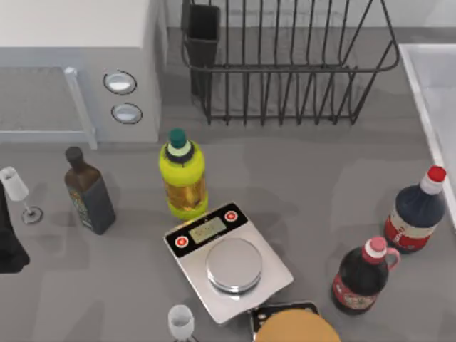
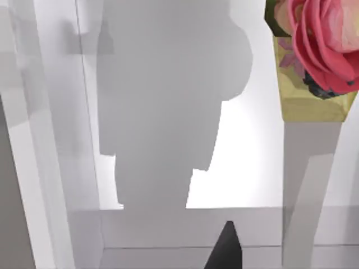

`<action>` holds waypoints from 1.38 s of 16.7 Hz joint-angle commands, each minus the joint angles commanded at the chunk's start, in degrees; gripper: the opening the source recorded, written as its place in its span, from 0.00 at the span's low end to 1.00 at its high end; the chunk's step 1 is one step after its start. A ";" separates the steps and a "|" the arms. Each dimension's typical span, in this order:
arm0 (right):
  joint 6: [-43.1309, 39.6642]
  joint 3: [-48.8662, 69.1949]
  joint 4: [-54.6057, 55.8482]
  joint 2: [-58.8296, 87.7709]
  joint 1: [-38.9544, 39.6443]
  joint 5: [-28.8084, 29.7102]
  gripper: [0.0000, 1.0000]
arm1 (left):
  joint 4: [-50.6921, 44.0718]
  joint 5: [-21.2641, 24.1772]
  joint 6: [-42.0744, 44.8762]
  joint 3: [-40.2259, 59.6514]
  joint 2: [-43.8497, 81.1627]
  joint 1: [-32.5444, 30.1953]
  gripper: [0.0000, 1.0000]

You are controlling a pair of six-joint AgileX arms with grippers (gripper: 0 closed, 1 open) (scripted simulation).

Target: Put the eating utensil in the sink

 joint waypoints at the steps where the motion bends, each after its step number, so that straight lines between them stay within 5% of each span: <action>1: 0.90 4.58 -1.05 3.02 0.80 0.09 0.00 | 0.00 0.00 0.00 0.00 0.00 0.00 1.00; 6: 4.07 18.86 -3.99 12.90 3.68 0.54 0.00 | 0.00 0.00 0.00 0.00 0.00 0.00 1.00; 13: 4.50 20.06 -4.02 13.81 3.72 0.53 0.00 | 0.00 0.00 0.00 0.00 0.00 0.00 1.00; 23: 4.41 -4.17 12.03 6.27 4.05 0.46 0.00 | 0.00 0.00 0.00 0.00 0.00 0.00 1.00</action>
